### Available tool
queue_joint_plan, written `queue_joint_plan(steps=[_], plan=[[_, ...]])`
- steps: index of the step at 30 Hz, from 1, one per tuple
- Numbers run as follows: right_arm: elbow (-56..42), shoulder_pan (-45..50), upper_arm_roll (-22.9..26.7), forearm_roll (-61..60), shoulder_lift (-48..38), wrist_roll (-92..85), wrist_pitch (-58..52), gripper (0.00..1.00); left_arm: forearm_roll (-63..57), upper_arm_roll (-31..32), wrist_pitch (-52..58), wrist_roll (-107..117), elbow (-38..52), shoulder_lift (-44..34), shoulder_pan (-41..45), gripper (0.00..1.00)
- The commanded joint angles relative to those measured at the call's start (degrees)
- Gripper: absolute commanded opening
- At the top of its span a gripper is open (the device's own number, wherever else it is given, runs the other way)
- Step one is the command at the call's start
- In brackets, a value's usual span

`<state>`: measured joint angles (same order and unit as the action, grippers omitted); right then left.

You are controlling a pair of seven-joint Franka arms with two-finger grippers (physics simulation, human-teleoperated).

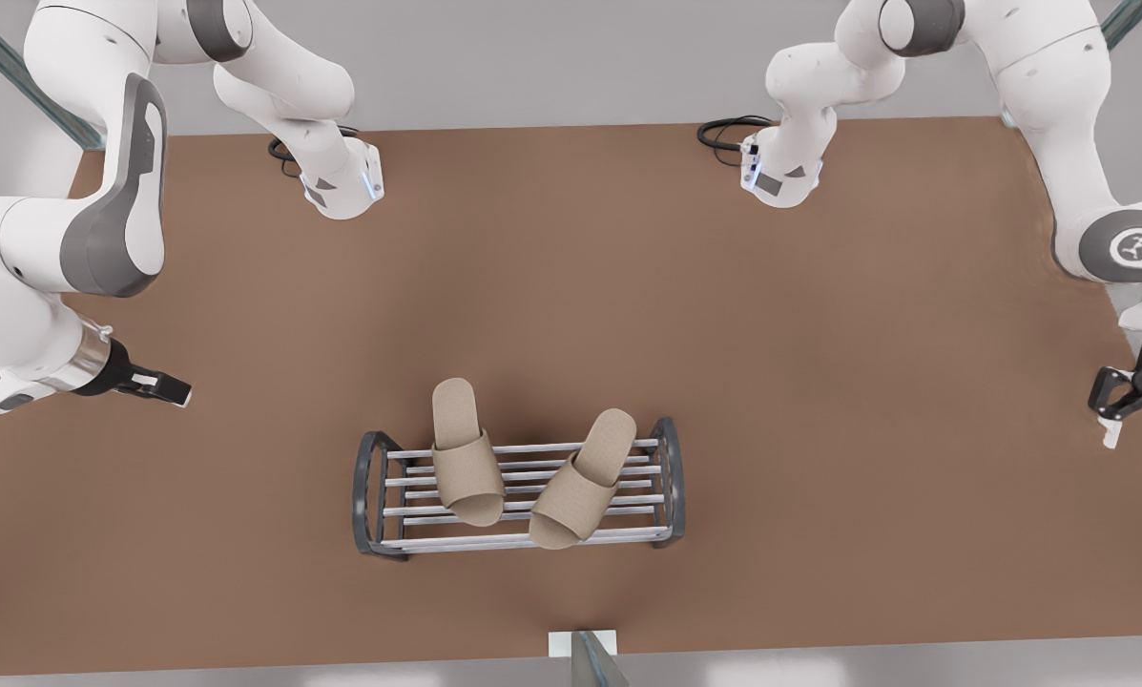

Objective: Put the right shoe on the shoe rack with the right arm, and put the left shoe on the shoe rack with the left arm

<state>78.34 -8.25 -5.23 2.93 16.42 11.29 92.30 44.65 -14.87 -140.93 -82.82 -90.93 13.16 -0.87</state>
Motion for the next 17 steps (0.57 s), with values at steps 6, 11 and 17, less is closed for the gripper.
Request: queue_joint_plan(steps=[6, 11, 17], plan=[[0.0, 0.0, 0.0, 0.0, -0.1, 0.1, 0.1, 1.0, -49.4, 23.1, 61.4, 93.1, 10.8, 2.6, 2.5, 1.0], [0.0, 0.1, 0.0, 0.0, -0.1, 0.1, 0.1, 1.0, -45.9, 21.5, 55.9, 84.8, 10.3, 7.6, 3.2, 1.0], [0.0, 0.0, 0.0, 0.0, 0.0, 0.1, 0.1, 1.0, -43.4, 11.5, 55.3, 84.8, 8.0, 7.1, 10.5, 1.0]])
